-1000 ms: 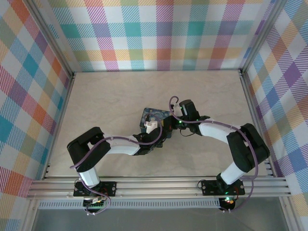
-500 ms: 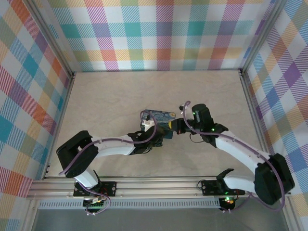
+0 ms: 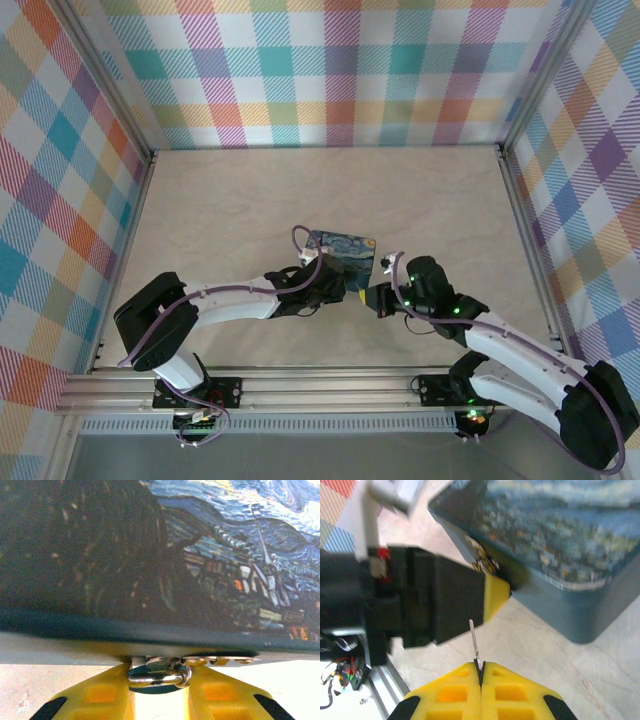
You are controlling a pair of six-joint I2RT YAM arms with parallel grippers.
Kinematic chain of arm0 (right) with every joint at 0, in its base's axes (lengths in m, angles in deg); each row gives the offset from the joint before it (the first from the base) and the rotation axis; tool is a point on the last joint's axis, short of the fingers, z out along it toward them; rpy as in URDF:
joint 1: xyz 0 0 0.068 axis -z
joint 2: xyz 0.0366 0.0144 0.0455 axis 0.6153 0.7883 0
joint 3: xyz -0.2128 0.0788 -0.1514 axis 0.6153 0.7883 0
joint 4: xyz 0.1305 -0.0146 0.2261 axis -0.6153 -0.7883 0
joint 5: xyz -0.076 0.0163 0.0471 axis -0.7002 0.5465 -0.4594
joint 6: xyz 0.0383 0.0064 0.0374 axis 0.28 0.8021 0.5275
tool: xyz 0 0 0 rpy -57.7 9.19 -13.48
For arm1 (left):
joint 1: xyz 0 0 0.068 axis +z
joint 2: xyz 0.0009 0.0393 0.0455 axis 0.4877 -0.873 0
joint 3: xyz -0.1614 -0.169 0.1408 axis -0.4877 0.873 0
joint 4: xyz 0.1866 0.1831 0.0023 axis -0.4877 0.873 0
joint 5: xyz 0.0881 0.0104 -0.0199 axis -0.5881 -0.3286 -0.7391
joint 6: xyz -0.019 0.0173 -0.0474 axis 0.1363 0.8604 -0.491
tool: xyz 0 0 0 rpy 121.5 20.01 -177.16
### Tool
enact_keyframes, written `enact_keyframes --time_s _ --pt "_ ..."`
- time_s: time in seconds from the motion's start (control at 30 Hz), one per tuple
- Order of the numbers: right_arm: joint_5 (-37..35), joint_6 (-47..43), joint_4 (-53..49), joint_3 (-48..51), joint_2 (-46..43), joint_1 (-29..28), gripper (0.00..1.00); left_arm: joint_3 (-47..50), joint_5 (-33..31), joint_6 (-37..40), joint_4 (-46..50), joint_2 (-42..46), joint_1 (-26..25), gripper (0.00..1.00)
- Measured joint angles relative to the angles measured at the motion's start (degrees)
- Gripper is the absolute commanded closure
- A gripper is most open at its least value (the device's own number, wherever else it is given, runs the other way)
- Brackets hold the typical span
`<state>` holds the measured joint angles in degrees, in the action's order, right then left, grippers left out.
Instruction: Unlock the padlock with the key
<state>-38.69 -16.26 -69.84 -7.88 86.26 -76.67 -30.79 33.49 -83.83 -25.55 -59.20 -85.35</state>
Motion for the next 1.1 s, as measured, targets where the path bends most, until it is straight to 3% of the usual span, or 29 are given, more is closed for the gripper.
enact_keyframes --time_s 0.5,0.8,1.1 --pt "-6.14 0.7 12.92 9.11 7.15 -7.74 1.0 -1.05 3.98 -1.03 0.85 0.0 1.57 0.78" --pt "-9.14 -1.46 22.97 10.34 11.26 -8.22 1.0 -1.53 5.09 -1.07 1.03 0.0 1.62 0.78" --pt "-14.43 -3.28 24.96 10.34 12.35 -8.15 1.0 -1.81 5.44 -1.2 2.32 0.0 1.64 0.78"
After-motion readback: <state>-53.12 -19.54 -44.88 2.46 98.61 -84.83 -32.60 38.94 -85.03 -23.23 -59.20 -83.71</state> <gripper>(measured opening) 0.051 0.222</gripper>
